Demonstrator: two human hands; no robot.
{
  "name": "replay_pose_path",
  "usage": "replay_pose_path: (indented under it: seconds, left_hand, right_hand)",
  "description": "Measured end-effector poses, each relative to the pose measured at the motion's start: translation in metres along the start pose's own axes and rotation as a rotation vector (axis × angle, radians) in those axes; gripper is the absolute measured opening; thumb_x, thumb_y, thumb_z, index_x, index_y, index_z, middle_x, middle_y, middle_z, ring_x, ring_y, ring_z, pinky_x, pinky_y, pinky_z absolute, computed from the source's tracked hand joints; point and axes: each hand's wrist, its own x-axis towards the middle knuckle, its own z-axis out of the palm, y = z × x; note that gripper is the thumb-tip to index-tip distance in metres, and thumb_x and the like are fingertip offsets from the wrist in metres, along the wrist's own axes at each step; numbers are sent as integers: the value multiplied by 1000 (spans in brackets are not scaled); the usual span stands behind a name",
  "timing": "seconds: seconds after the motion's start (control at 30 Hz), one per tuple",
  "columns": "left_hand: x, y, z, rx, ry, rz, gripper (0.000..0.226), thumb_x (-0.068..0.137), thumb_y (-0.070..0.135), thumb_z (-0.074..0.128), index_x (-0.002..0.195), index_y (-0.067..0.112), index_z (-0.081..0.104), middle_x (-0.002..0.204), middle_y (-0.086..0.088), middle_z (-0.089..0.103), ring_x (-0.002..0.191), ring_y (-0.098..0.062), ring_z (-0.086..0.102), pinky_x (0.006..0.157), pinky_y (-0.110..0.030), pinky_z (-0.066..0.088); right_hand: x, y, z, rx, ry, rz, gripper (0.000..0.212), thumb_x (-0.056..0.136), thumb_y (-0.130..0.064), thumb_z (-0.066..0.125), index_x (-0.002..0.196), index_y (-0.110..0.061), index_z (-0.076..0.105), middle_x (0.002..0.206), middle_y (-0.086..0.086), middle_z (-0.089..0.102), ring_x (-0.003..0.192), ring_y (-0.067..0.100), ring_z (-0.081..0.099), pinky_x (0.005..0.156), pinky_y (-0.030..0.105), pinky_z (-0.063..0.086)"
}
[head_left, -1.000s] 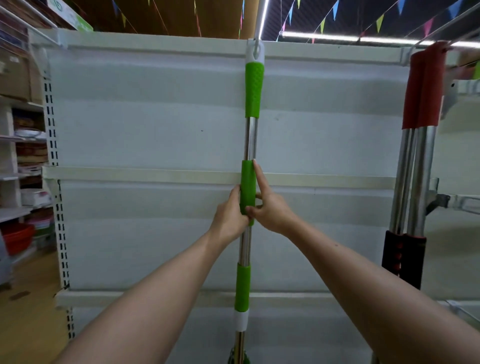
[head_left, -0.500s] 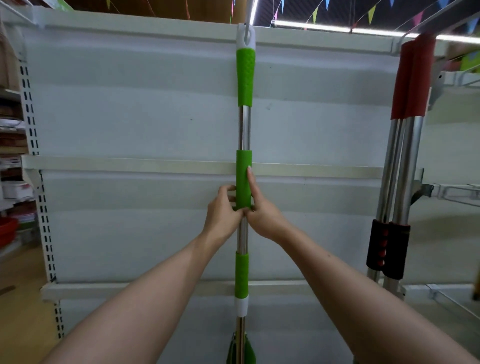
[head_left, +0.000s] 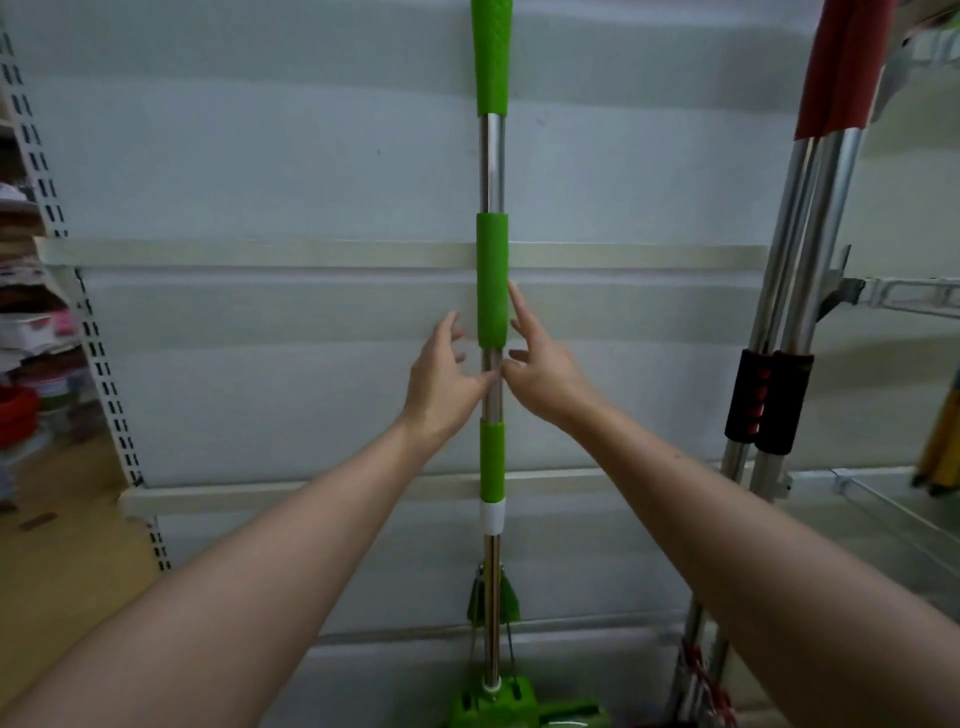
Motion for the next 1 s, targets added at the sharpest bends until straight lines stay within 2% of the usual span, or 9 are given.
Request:
replay_pose_path:
  seconds: [0.13,0.27,0.4,0.63,0.7,0.77,0.87,0.93,1.0]
  left_hand:
    - [-33,-18,-16,-49,-75,-40,90,74,5,77,147,13,25,145,-9,41,127,-26,47,106,-40,40]
    - [-47,-22,-28,-23,-168,1,94,74,10,79,148,15,21,149,-9,35,136,-23,37,110,-36,33]
    - [-66,-18,-24,44,-271,99,90,74,14,79,147,15,25,150,-7,36,138,-19,34,106,-31,34]
    - [-109,-24,5,-8,-421,18,92,74,15,78,148,24,24,150,-5,36,137,-20,34,109,-35,32]
    - [-121,-21,21,-24,-489,1,95,73,16,80,148,28,23,149,-5,36,136,-21,34,110,-41,33]
    - [-134,-13,41,-23,-548,4,95,72,15,80,147,29,24,146,-5,38,130,-23,41,106,-46,39]
    - [-151,9,79,-62,-620,41,84,75,10,77,144,27,31,134,-6,49,102,-23,60,93,-45,50]
    - [-163,35,110,-93,-687,83,78,77,9,75,141,26,35,127,-4,53,90,-20,62,87,-41,53]
    - [-178,65,144,-130,-794,126,76,78,8,74,141,25,36,125,-5,53,90,-19,61,86,-40,54]
  right_hand:
    - [-27,1,5,-56,66,12,75,93,-20,53,148,-44,8,134,18,54,105,31,63,94,46,48]
    - [-46,-8,7,-74,127,79,67,94,-27,55,149,-34,18,135,10,52,113,23,57,99,37,43]
    - [-74,-11,15,-205,133,67,62,94,-33,52,149,-32,22,130,8,53,109,21,56,86,27,39]
    - [-134,17,-14,-261,122,164,63,93,-43,53,148,-29,26,132,13,49,111,26,55,96,31,38]
    - [-154,26,-32,-263,142,199,63,93,-45,52,148,-29,27,132,13,49,111,24,55,96,31,39]
    - [-178,38,-53,-277,167,238,61,93,-48,49,148,-30,29,131,12,50,107,22,56,96,31,41]
    - [-215,57,-96,-327,226,310,56,95,-49,43,146,-28,33,131,10,52,110,21,55,96,34,43]
    - [-242,64,-131,-351,275,361,52,98,-46,39,145,-24,36,134,8,53,116,23,54,98,34,41]
    - [-271,69,-169,-388,333,411,49,99,-43,38,144,-23,40,137,8,53,118,22,53,97,30,37]
